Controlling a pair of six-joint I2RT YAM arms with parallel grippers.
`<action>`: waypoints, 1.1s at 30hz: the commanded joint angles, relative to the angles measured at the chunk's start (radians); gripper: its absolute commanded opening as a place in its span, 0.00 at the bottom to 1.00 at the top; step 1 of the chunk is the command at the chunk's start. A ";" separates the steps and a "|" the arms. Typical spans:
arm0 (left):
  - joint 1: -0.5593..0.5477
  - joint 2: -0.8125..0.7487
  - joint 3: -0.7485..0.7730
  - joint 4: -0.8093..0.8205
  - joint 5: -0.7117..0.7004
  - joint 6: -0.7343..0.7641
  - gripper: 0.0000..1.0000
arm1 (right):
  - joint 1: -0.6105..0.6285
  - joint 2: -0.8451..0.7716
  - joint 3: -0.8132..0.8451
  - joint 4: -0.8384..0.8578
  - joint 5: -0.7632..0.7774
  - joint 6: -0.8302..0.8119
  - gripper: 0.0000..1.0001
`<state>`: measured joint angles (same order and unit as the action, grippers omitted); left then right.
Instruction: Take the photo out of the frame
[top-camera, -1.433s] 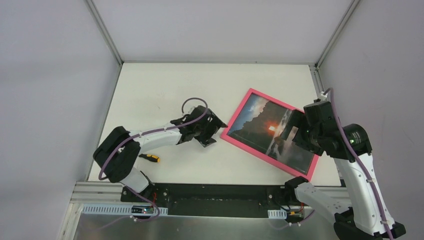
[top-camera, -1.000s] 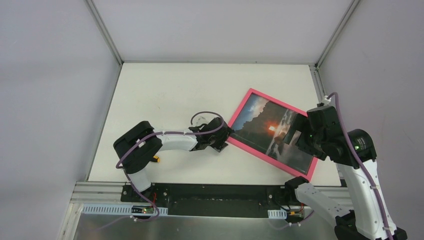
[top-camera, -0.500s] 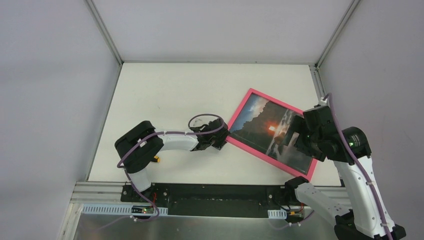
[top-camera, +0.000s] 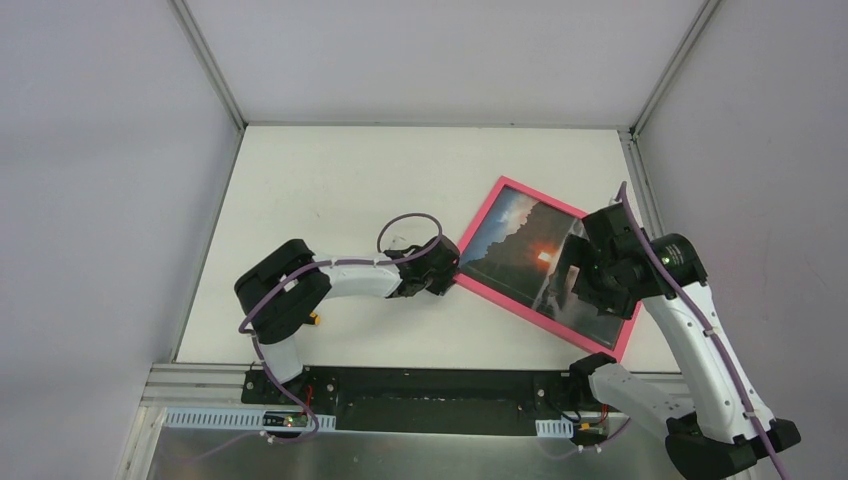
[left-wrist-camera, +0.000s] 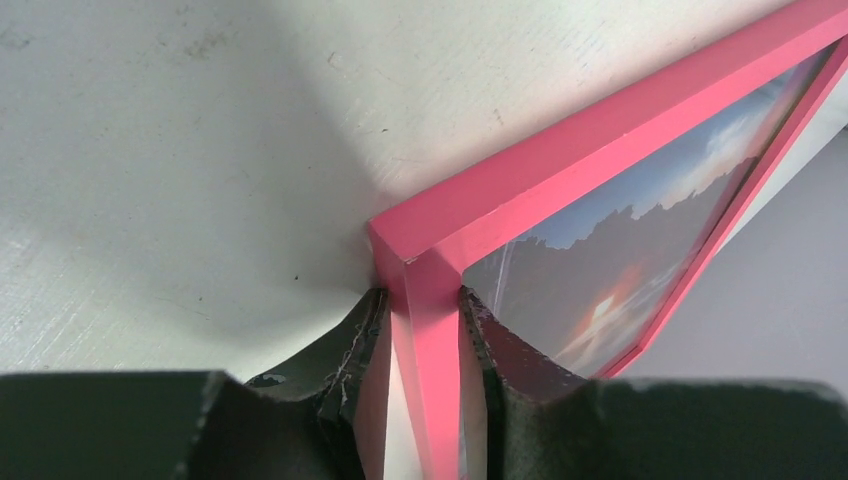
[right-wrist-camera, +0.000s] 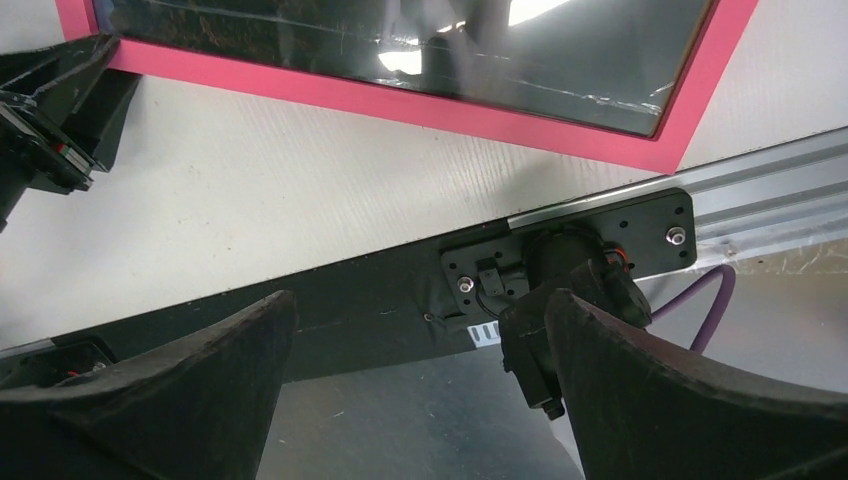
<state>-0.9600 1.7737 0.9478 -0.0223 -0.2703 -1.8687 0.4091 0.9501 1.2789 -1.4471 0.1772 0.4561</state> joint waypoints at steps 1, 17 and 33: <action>0.028 0.023 0.007 -0.086 0.011 0.075 0.22 | -0.003 0.011 -0.026 0.038 -0.080 -0.043 0.99; 0.363 -0.132 0.020 -0.294 0.232 0.399 0.00 | 0.339 0.333 -0.130 0.415 0.021 -0.089 0.97; 0.623 -0.235 0.044 -0.387 0.249 0.556 0.00 | 0.608 0.885 0.135 0.611 -0.021 -0.357 0.64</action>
<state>-0.3405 1.5955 0.9604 -0.3935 -0.0132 -1.3285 0.9966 1.8206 1.3628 -0.8665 0.2222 0.1955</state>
